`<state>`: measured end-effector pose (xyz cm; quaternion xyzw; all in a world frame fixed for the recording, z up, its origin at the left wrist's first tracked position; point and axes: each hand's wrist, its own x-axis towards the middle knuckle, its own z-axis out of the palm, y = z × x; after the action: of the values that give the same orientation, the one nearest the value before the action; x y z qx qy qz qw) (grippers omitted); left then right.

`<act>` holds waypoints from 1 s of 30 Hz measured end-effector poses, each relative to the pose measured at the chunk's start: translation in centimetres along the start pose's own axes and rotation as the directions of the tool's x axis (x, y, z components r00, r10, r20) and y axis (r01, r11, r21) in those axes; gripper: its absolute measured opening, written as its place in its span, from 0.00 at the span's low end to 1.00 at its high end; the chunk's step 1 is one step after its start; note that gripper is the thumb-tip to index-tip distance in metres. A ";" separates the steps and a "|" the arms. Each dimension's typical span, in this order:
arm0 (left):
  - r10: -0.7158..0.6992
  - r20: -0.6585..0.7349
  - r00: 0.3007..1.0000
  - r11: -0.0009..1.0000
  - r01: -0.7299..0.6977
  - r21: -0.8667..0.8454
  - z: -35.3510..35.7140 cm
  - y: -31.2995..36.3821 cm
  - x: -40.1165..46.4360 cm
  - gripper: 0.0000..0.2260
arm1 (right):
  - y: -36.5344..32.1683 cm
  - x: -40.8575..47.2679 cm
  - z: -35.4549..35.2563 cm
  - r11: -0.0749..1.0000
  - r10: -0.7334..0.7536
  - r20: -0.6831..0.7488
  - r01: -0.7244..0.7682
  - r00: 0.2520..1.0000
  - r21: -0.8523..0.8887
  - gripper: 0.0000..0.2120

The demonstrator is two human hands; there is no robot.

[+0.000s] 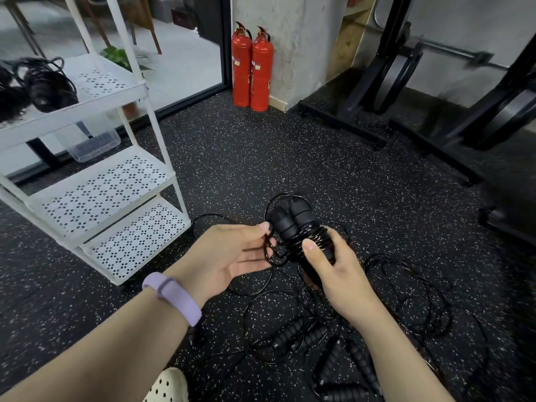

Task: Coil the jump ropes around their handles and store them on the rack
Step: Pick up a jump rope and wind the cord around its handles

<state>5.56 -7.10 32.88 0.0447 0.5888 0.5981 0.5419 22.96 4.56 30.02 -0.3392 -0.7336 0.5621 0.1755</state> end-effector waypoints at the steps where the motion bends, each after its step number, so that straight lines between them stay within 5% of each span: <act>1: -0.014 0.010 1.000 1.000 0.014 -0.021 0.1 0.1 0.0 0.11 | 0.0 0.0 0.0 1.000 -0.009 0.008 0.009 1.000 0.004 0.19; 5: -0.034 0.036 0.999 0.997 0.036 -0.068 0.2 0.2 0.0 0.15 | -0.6 -0.3 -0.2 0.985 0.015 0.063 -0.026 0.998 0.173 0.09; 8: -0.033 0.074 0.997 0.997 0.039 -0.067 0.2 0.4 -0.1 0.13 | -0.5 -0.5 -0.5 0.956 0.059 0.126 -0.092 0.990 0.280 0.25; 12: -0.005 0.158 0.987 0.998 -0.005 0.060 0.4 0.7 -0.4 0.11 | -0.4 -0.7 -0.5 0.889 0.018 0.238 -0.125 0.971 0.440 0.26; 18: 0.235 0.002 0.972 0.909 -0.221 0.354 1.8 0.1 -0.7 0.18 | -0.7 -0.7 -0.2 0.806 -0.020 0.298 -0.161 0.954 0.569 0.29; 24: 0.070 -0.045 0.997 0.988 -0.075 -0.136 2.8 0.6 -1.1 0.16 | -0.5 -0.3 0.7 0.677 0.034 0.307 -0.248 0.951 0.692 0.28; 30: -0.002 -0.194 0.981 0.975 -0.041 -0.218 3.4 0.1 -1.3 0.18 | -0.1 0.2 0.9 0.616 0.127 0.213 -0.246 0.969 0.748 0.20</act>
<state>8.39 -5.73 34.70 -0.0684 0.5679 0.6667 0.4779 22.20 4.02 29.78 -0.2662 -0.3952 0.8579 0.1921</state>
